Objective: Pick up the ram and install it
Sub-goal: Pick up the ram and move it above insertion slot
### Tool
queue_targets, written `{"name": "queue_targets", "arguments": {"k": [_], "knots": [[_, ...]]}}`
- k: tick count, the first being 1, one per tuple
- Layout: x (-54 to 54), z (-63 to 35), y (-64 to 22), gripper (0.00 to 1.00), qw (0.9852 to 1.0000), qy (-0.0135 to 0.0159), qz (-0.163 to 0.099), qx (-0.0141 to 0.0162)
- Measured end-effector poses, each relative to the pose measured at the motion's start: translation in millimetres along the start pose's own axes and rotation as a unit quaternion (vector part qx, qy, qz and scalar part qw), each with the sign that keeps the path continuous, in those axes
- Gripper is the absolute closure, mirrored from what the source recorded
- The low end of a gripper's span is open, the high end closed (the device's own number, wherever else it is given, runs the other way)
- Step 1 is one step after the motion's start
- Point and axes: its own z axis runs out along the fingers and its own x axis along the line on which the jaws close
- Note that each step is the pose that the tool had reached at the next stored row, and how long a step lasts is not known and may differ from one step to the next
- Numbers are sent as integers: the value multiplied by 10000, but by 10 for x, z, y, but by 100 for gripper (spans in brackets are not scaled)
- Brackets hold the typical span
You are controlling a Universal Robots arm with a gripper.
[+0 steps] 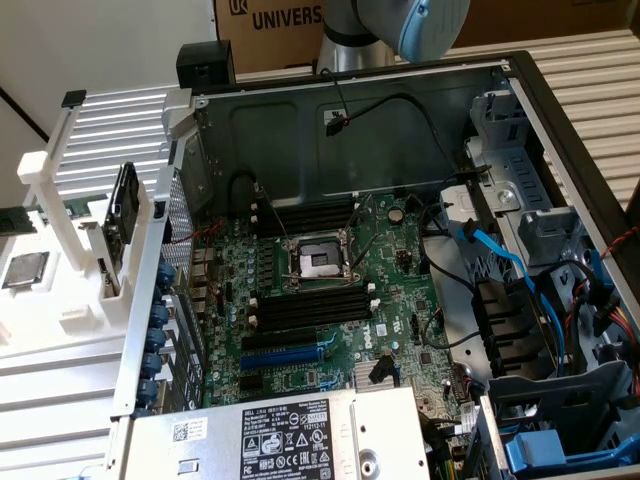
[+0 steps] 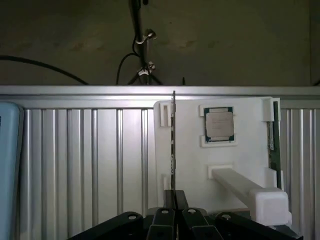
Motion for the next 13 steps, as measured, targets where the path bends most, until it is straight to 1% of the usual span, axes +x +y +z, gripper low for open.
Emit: {"name": "queue_targets", "arguments": {"k": [1, 3, 5, 7, 8, 13], "knots": [[-4, -55, -42, 88, 10000, 3, 1, 1], [-6, -89, -99, 88, 10000, 4, 0, 2], [-11, -147, -226, 88, 10000, 4, 0, 7], [-13, -171, -288, 88, 10000, 4, 0, 10], [-15, -195, -350, 88, 10000, 3, 0, 13], [-22, -288, -508, 88, 10000, 3, 0, 16]]}}
